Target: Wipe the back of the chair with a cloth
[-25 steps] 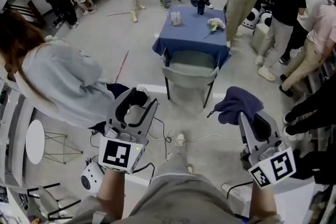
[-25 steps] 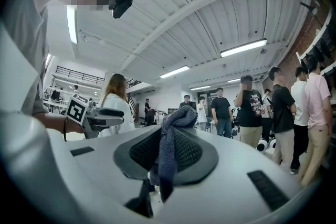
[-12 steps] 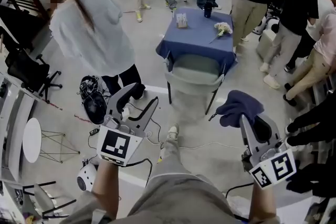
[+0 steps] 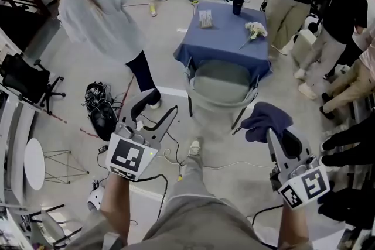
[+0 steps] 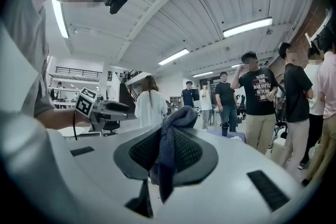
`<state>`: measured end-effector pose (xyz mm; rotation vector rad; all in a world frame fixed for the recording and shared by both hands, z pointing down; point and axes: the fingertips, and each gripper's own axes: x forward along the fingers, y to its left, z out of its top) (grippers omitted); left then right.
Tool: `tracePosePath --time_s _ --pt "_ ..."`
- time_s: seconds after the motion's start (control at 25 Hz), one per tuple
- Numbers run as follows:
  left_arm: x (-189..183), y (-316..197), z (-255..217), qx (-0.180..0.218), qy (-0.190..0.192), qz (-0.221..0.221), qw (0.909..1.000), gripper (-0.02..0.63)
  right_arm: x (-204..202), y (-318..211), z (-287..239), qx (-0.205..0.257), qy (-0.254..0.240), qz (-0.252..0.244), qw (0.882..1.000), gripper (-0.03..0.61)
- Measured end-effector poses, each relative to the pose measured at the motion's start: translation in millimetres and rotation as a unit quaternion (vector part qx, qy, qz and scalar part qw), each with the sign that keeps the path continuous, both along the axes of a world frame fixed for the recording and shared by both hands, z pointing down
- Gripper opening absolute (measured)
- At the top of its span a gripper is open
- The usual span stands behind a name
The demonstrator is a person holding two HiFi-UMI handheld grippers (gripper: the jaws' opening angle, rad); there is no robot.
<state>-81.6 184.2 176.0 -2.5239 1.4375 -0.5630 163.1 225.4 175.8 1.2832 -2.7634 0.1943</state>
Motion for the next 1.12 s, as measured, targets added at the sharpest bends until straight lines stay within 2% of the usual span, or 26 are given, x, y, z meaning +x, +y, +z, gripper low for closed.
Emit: tracePosePath --time_s 0.2,0.32,0.44,0.56,0.68,0.8,0.92,1.12 --pt "-13 -60 14 -0.02 -0.026 0.031 0.999 0.259 -23 -60 9 -0.024 0.005 0.009 1.0 0.071" --pt "-19 -96 32 -0.047 -0.042 0.064 0.996 0.268 -42 -98 18 -0.043 0.016 0.009 0.999 0.071" --pt "-22 -130 60 -0.076 -0.072 0.106 0.9889 0.282 -56 -136 32 -0.064 0.026 0.012 0.998 0.071" --pt "-24 -158 98 -0.105 -0.113 0.149 0.9768 0.288 -64 -169 51 -0.088 0.036 0.02 0.995 0.071" --pt "-25 -177 143 -0.131 -0.171 0.203 0.9551 0.296 -73 -198 70 -0.113 0.044 0.029 0.992 0.071" --pt "-25 -187 188 -0.144 -0.25 0.265 0.9201 0.306 -80 -223 89 -0.133 0.055 0.035 0.989 0.072" --pt "-14 -188 222 -0.166 -0.268 0.32 0.8935 0.317 -84 -241 109 -0.155 0.062 0.037 0.985 0.071" --pt "-3 -190 277 -0.203 -0.277 0.376 0.8606 0.318 -92 -263 142 -0.184 0.076 0.031 0.979 0.072"
